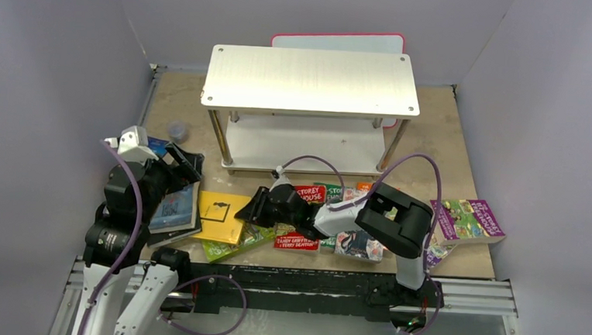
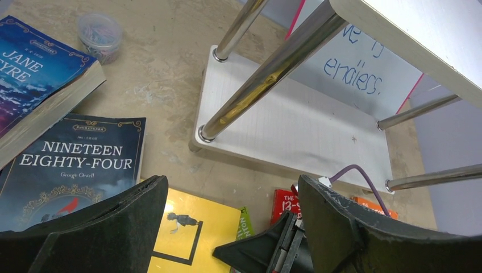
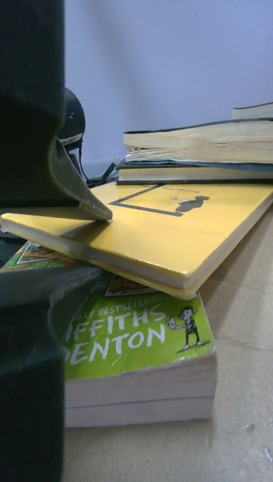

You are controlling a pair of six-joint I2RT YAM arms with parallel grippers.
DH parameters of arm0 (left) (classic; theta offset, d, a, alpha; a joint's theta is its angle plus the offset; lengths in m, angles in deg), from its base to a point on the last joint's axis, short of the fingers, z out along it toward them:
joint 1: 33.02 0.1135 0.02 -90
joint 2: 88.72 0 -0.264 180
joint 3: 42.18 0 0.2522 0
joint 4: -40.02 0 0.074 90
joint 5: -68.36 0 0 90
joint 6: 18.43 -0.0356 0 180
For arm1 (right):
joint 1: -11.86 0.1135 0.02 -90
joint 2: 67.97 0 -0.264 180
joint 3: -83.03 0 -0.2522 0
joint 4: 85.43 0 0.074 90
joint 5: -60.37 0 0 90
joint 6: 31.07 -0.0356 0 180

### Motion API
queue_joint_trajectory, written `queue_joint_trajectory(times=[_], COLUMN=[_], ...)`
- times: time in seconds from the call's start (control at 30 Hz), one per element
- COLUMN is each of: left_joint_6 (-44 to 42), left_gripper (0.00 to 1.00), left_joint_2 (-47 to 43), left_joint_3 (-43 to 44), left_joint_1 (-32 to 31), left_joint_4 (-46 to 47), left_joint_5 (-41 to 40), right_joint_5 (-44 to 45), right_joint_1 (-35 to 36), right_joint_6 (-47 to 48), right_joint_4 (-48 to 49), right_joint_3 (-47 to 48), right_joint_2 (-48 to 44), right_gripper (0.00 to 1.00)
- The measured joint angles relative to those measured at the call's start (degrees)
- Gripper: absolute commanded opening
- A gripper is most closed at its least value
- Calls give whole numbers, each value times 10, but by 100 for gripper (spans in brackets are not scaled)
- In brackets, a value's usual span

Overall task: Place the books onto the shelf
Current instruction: Pick up the book from the center of the board.

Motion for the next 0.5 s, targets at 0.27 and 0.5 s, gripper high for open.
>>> queue_joint_trajectory(times=[0.27, 0.5], left_joint_6=[15, 41], left_gripper=[83, 84], left_joint_2=[5, 9], left_joint_3=[13, 43], left_joint_1=[0, 0], left_joint_4=[-16, -41], left_joint_5=[0, -9], right_joint_5=[1, 0], right_joint_1=[-2, -12], right_joint_6=[-25, 23], right_joint_4=[109, 50], right_joint_3=[-45, -116], right_joint_2=[-8, -137], right_gripper=[0, 0])
